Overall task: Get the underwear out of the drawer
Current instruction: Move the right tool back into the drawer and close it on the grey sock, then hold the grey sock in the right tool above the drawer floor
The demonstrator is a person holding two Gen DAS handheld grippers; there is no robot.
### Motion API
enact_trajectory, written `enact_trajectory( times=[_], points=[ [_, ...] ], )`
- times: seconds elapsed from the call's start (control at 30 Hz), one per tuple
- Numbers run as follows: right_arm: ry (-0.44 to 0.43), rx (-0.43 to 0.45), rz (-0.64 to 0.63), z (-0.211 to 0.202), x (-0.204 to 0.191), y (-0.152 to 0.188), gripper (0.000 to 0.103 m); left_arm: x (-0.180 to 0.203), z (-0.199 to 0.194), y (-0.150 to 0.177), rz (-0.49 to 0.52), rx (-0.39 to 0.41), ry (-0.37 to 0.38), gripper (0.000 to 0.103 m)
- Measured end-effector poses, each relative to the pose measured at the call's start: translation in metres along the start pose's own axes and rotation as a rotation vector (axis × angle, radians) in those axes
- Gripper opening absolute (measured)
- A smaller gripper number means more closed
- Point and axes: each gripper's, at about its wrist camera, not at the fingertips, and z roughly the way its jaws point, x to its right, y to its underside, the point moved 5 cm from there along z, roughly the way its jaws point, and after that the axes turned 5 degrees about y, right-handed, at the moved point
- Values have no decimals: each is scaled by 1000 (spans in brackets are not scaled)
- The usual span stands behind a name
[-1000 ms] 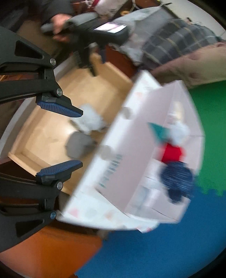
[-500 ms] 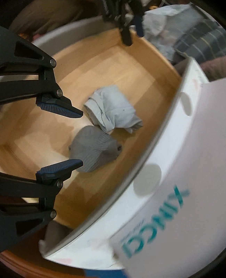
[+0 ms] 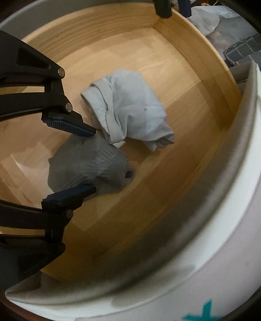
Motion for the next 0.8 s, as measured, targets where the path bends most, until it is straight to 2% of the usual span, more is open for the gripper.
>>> enact_trajectory(
  times=[0.37, 0.8],
  points=[
    [-29, -47, 72, 8, 19, 1, 48, 0, 0, 0, -2, -1, 5, 61],
    [-46, -112, 93, 4, 31, 24, 48, 0, -1, 0, 1, 2, 1, 61]
  ],
)
